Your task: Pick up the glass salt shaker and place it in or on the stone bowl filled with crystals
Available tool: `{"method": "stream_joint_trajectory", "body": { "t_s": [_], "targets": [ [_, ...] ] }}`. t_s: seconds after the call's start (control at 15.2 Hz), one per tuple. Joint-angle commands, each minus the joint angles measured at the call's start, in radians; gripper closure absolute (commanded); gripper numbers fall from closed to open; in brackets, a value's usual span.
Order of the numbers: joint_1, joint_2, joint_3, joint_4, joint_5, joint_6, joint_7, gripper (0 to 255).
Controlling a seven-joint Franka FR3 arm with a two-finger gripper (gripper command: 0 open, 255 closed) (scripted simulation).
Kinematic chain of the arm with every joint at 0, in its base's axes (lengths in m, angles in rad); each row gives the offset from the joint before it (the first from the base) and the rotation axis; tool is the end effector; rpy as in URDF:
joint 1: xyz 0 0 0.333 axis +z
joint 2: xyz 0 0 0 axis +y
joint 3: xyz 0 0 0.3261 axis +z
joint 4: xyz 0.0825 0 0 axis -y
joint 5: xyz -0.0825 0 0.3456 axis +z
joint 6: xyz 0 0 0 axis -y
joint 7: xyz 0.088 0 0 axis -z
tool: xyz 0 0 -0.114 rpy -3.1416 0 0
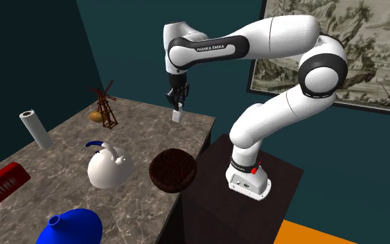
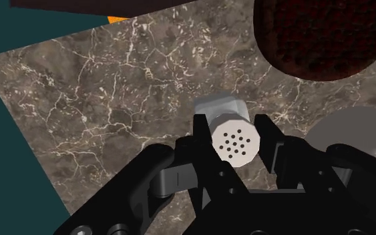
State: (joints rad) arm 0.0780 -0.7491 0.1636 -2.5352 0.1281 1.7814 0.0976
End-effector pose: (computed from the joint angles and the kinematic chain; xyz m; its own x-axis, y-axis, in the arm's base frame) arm 0.2705 0.0875 0.5167 0.9973 0.0726 -0.0113 0.0725 -0.9973 -0.0128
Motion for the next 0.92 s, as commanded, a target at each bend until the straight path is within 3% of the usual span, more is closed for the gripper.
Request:
{"method": "stream_joint_trajectory", "body": {
  "t_s": [0.0,0.86],
  "targets": [
    [0.024,-0.026,0.037,0.003,0.029,-0.027,0.046,255],
    [0.153,-0.086,0.284,0.107,0.216,-0.146,0.349,255]
  ]
}}
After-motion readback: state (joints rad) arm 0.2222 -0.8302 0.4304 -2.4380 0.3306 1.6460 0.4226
